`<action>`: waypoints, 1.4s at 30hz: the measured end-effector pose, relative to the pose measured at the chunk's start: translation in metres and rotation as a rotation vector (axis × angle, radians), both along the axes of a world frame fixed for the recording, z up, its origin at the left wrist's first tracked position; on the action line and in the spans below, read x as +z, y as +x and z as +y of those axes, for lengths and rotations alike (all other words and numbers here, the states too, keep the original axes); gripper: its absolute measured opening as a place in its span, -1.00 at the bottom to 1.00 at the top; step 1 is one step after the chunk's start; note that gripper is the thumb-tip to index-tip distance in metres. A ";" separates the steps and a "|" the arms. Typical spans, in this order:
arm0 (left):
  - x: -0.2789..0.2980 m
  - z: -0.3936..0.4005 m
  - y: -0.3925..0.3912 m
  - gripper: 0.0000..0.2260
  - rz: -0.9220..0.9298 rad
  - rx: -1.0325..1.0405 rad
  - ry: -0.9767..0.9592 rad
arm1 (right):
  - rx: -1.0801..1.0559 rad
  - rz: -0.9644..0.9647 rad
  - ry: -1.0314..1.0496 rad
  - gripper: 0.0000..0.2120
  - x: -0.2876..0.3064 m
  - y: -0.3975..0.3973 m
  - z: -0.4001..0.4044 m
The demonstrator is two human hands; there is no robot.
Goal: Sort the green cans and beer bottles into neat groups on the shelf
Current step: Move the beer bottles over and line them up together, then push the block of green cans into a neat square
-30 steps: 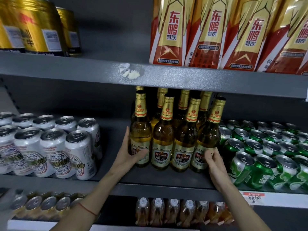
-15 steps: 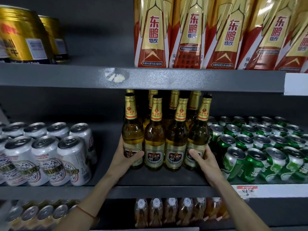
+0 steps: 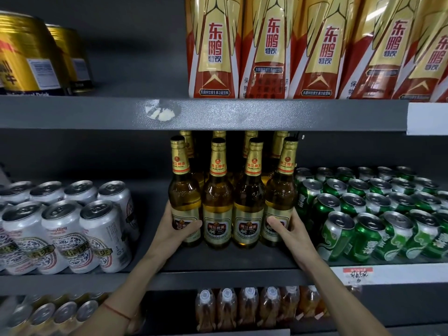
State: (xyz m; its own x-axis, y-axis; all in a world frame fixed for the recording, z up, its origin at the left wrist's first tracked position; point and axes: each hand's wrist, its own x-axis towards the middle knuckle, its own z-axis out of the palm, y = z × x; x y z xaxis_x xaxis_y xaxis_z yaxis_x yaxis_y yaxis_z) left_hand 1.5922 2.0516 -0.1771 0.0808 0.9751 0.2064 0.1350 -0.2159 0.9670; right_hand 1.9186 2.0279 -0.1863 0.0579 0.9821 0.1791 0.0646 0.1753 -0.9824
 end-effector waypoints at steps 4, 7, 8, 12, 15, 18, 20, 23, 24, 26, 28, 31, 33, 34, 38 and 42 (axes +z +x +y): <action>0.000 0.000 -0.001 -0.19 0.006 -0.002 -0.003 | -0.001 0.014 0.002 -0.26 -0.001 -0.001 0.000; 0.000 0.000 -0.001 -0.20 0.005 -0.004 -0.003 | 0.007 0.004 0.002 -0.26 -0.002 -0.001 0.001; 0.000 0.001 -0.001 -0.20 0.005 -0.006 -0.001 | 0.009 0.004 0.003 -0.26 -0.002 -0.001 0.001; 0.000 0.000 -0.002 -0.19 -0.004 -0.008 -0.002 | 0.007 -0.012 0.003 -0.29 0.000 -0.004 -0.001; 0.003 -0.002 -0.002 -0.15 -0.007 -0.012 -0.015 | 0.008 -0.024 0.004 -0.38 0.000 -0.004 -0.001; 0.006 -0.006 -0.002 -0.08 -0.022 -0.014 -0.030 | 0.014 -0.023 0.012 -0.41 -0.001 -0.005 -0.002; 0.007 -0.010 -0.004 -0.06 -0.021 -0.030 -0.019 | 0.011 -0.021 0.018 -0.39 0.000 -0.007 -0.004; 0.005 -0.016 -0.012 0.03 -0.066 -0.046 -0.015 | -0.029 -0.023 0.027 -0.31 0.006 -0.012 -0.012; 0.005 -0.019 -0.014 0.07 -0.083 -0.036 -0.022 | -0.040 -0.026 0.033 -0.30 0.008 -0.013 -0.015; 0.004 -0.026 -0.016 0.10 -0.116 -0.002 -0.022 | -0.048 -0.053 0.045 -0.31 0.013 -0.014 -0.024; 0.003 -0.033 -0.013 0.00 -0.138 0.073 -0.001 | -0.068 -0.073 0.038 -0.24 0.020 -0.016 -0.037; 0.004 -0.047 -0.004 -0.38 -0.160 0.273 0.116 | -0.099 -0.072 0.018 -0.14 0.030 -0.016 -0.063; 0.007 -0.058 0.006 -0.61 -0.191 0.317 0.220 | -0.094 -0.088 0.013 -0.17 0.034 -0.013 -0.081; 0.010 -0.063 0.012 -0.66 -0.200 0.294 0.257 | -0.086 -0.094 0.014 -0.19 0.036 -0.010 -0.089; 0.022 -0.081 0.051 -0.81 -0.130 0.118 0.290 | -0.044 -0.141 0.031 -0.22 0.042 0.018 -0.121; 0.034 -0.093 0.105 -0.85 -0.073 0.020 0.265 | -0.031 -0.173 0.076 -0.31 0.050 0.067 -0.149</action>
